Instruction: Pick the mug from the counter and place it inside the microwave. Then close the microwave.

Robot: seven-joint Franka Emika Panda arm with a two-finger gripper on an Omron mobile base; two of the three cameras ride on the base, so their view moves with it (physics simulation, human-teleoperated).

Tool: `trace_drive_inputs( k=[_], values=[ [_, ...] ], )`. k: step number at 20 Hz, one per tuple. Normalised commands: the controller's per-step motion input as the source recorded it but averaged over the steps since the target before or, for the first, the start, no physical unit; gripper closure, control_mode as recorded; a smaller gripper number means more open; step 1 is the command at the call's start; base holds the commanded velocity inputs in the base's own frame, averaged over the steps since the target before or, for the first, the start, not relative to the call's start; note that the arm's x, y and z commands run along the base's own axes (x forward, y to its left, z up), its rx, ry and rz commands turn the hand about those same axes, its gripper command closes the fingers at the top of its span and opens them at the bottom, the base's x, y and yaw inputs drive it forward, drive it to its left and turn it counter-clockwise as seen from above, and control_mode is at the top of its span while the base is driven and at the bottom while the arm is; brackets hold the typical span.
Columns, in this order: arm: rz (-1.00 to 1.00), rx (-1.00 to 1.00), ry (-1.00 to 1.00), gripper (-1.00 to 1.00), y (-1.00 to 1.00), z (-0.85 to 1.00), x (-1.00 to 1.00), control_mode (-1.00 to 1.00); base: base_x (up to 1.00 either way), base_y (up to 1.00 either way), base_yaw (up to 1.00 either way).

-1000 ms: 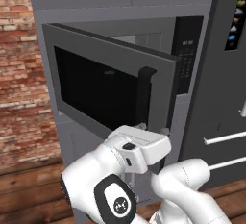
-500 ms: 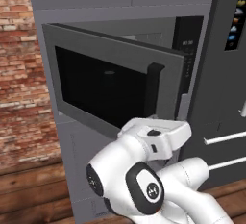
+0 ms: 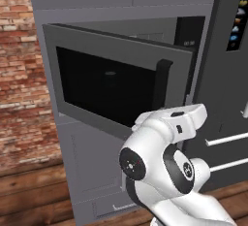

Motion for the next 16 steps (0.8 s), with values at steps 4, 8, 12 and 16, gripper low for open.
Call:
trace_drive_inputs(
  k=[4, 8, 12, 16],
  values=[
    [0.17, 0.02, 0.1, -1.0, -0.23, 0.0, 0.44, -1.0, 0.0, 0.0, 0.0],
    [0.15, 0.02, 0.07, -1.0, -0.17, 0.0, 0.52, -1.0, 0.0, 0.0, 0.0],
    [0.12, 0.03, 0.01, -1.0, -0.15, 0.0, 0.49, -1.0, 0.0, 0.0, 0.0],
    [0.11, 0.02, 0.0, -1.0, -0.14, 0.0, 0.46, -1.0, 0.0, 0.0, 0.0]
  ],
)
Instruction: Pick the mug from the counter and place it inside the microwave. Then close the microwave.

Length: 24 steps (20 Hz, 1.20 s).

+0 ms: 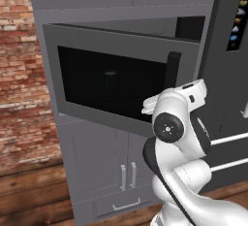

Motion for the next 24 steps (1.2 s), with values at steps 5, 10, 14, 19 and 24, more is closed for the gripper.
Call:
trace_drive_inputs(
  k=[5, 10, 14, 19, 24],
  values=[
    [0.06, 0.06, 0.0, -1.0, -0.17, 0.0, 0.44, -1.0, 0.0, 0.0, 0.0],
    [0.04, 0.07, 0.0, -1.0, -0.13, 0.0, 0.54, -1.0, 0.0, 0.0, 0.0],
    [0.01, 0.06, 0.0, -1.0, -0.12, 0.0, 0.45, -1.0, 0.0, 0.0, 0.0],
    [0.0, 0.06, 0.0, -1.0, -0.1, 0.0, 0.4, -1.0, 0.0, 0.0, 0.0],
    [0.0, 0.06, 0.0, -1.0, -0.1, 0.0, 0.39, -1.0, 0.0, 0.0, 0.0]
  ],
)
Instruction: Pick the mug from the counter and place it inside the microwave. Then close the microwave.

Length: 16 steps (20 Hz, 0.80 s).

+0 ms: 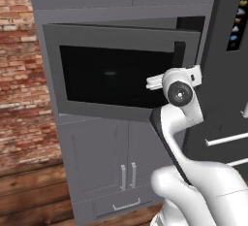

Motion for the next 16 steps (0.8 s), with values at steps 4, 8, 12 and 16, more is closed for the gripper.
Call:
trace_drive_inputs(
  k=[4, 8, 12, 16],
  values=[
    [0.0, 0.08, 0.0, -1.0, -0.16, 0.0, 0.36, -1.0, 0.0, 0.0, 0.0],
    [0.0, 0.09, 0.0, -1.0, -0.18, 0.0, 0.37, -1.0, 0.0, 0.0, 0.0],
    [0.0, 0.09, 0.0, -1.0, -0.18, 0.0, 0.4, -1.0, 0.0, 0.0, 0.0],
    [0.0, 0.07, 0.0, -1.0, -0.19, 0.0, 0.39, -1.0, 0.0, 0.0, 0.0]
  ],
)
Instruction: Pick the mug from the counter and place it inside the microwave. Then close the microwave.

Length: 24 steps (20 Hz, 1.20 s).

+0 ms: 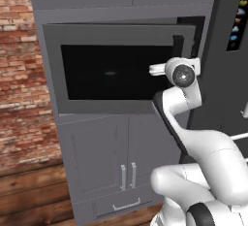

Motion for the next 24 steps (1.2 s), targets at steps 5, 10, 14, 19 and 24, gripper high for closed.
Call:
trace_drive_inputs(
  k=[5, 10, 14, 19, 24],
  values=[
    [0.0, 0.06, 0.0, -1.0, -0.15, 0.0, 0.35, -1.0, 0.0, 0.0, 0.0],
    [0.0, 0.06, 0.0, -1.0, -0.14, 0.0, 0.37, -1.0, 0.0, 0.0, 0.0],
    [0.0, 0.06, 0.0, -1.0, -0.12, 0.0, 0.4, -1.0, 0.0, 0.0, 0.0],
    [0.0, 0.04, 0.0, -1.0, -0.05, 0.0, 0.34, -1.0, 0.0, 0.0, 0.0],
    [0.02, 0.0, 0.0, -1.0, -0.01, 0.0, 0.45, -1.0, 0.0, 0.0, 0.0]
  ],
)
